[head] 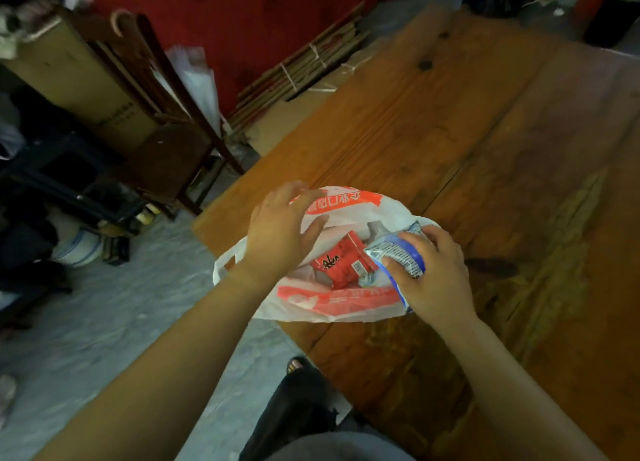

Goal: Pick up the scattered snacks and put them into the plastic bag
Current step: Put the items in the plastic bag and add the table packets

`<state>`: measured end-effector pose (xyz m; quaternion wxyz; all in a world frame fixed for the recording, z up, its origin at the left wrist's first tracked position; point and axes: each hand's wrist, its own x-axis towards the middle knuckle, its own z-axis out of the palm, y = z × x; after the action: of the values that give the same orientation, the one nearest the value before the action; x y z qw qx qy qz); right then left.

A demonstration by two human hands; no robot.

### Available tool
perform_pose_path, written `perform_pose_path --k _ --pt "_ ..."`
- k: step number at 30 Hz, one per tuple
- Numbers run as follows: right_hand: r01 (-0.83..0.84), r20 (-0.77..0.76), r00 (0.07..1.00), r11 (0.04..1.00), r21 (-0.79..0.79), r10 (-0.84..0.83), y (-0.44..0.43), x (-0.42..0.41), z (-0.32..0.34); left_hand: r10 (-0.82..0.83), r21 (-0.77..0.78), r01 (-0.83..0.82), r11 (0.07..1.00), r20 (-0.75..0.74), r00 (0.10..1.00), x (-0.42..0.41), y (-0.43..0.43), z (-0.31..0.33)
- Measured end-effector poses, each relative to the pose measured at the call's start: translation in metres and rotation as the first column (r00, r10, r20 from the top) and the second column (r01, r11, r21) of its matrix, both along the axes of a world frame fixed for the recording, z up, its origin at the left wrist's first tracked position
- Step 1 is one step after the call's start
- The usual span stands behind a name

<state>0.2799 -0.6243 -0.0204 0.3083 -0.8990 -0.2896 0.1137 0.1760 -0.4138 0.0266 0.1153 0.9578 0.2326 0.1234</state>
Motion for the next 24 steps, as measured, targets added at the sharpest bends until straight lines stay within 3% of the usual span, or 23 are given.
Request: perform_pose_path --k 5,8,10,14,18,21,24 --pt "0.104 -0.055 0.993 0.991 -0.078 -0.109 0.011 -0.006 -0.009 -0.145 -0.176 0.099 0.979 -0.27 0.952 0.039 0.032 -0.041" --pt "0.224 -0.096 0.968 0.969 -0.102 -0.234 0.023 -0.017 -0.012 -0.332 -0.285 0.263 0.922 -0.228 0.915 0.054 0.05 -0.062" --pt "0.32 -0.124 0.936 0.943 -0.095 -0.33 0.032 -0.025 -0.011 -0.487 -0.373 0.402 0.836 -0.168 0.857 0.064 0.062 -0.068" --pt "0.567 -0.21 0.8 0.823 -0.044 -0.562 0.05 -0.05 -0.011 -0.657 -0.453 0.591 0.668 0.015 0.754 0.086 0.086 -0.069" --pt "0.686 -0.152 0.713 0.726 -0.048 -0.684 0.073 -0.072 -0.008 -0.623 -0.411 0.606 0.681 0.11 0.774 0.114 0.113 -0.072" --pt "0.711 -0.113 0.697 0.703 -0.011 -0.708 0.093 -0.081 0.001 -0.578 -0.375 0.554 0.743 0.058 0.814 0.122 0.126 -0.068" --pt "0.695 -0.099 0.716 0.719 0.004 -0.691 0.119 -0.083 0.01 -0.585 -0.398 0.533 0.746 -0.01 0.811 0.116 0.132 -0.067"
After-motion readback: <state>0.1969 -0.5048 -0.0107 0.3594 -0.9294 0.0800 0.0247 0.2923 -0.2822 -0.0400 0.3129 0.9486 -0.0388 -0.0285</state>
